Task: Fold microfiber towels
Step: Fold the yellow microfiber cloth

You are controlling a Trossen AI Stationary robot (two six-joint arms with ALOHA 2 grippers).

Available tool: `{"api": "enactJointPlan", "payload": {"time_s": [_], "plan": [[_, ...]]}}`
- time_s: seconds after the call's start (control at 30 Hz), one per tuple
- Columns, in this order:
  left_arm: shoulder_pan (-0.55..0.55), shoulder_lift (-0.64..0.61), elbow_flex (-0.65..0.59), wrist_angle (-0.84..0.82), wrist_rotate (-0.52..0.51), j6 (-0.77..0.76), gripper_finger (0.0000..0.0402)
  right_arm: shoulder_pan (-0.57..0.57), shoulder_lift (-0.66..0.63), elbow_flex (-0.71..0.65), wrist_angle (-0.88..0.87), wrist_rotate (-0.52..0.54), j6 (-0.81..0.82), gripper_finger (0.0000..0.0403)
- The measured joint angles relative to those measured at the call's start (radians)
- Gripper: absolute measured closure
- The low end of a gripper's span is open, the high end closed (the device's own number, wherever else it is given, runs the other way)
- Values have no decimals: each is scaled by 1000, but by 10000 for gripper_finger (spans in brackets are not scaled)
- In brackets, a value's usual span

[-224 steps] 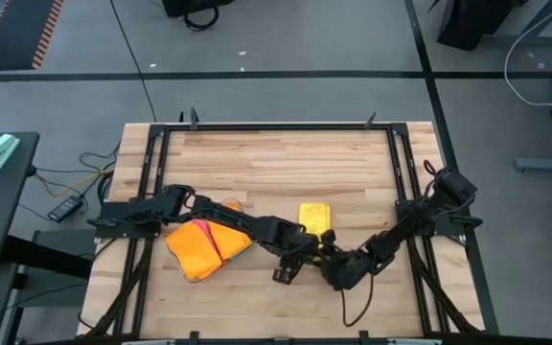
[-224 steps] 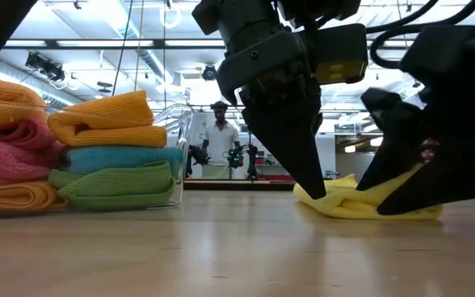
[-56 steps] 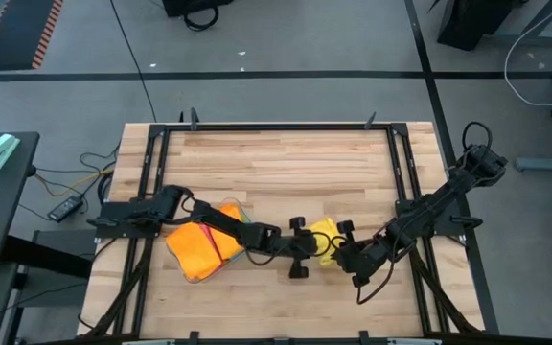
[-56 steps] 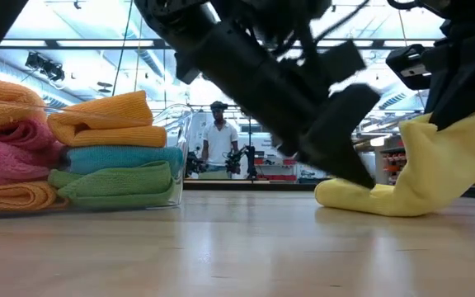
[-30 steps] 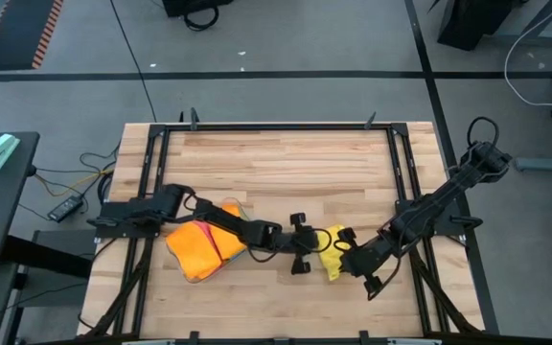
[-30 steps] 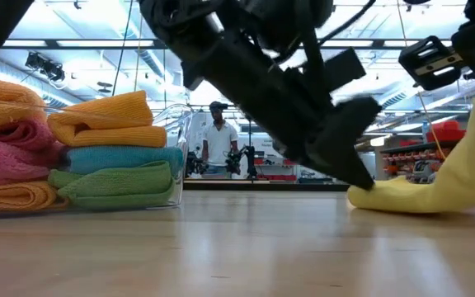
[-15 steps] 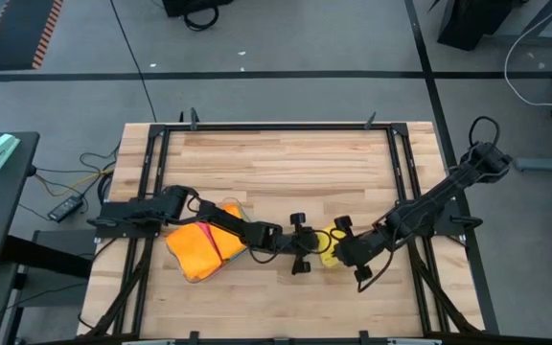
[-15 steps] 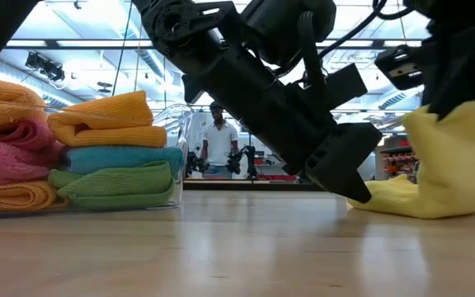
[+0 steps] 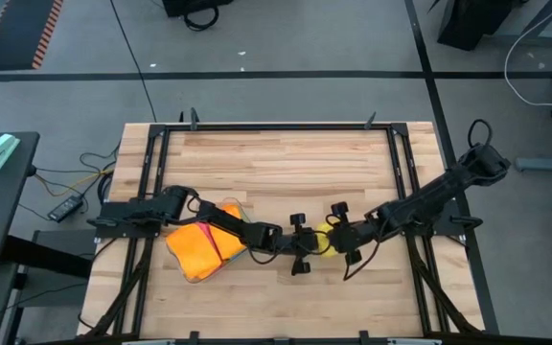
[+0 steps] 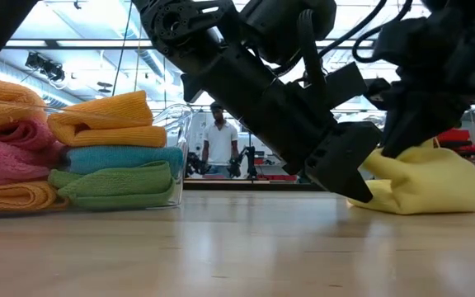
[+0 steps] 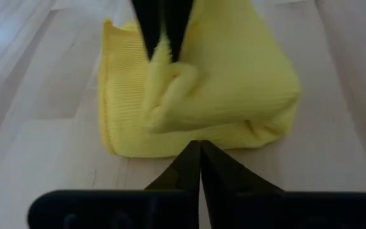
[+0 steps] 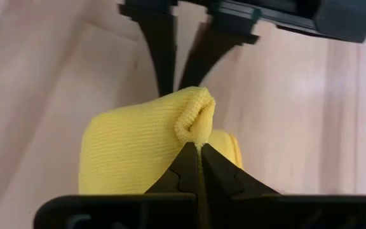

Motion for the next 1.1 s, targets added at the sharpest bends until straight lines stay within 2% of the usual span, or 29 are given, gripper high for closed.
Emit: {"api": "enactJointPlan", "payload": {"time_s": [0.17,0.3,0.43,0.7,0.77,0.9,1.1], "plan": [[0,0,0,0,0,14,395,-39,0,-19,29,-7,-34,393],[0,0,0,0,0,14,388,-64,0,-60,103,-46,-43,393],[0,0,0,0,0,14,378,-89,0,-108,143,-48,-5,393],[0,0,0,1,0,14,395,-100,-1,-152,175,-47,39,386],[0,0,0,9,0,14,388,-99,-1,-154,175,-50,42,368],[0,0,1,14,4,14,376,-104,-1,-154,174,-44,80,304],[-5,-1,1,15,8,15,393,-105,-11,-123,128,-44,108,220]]}}
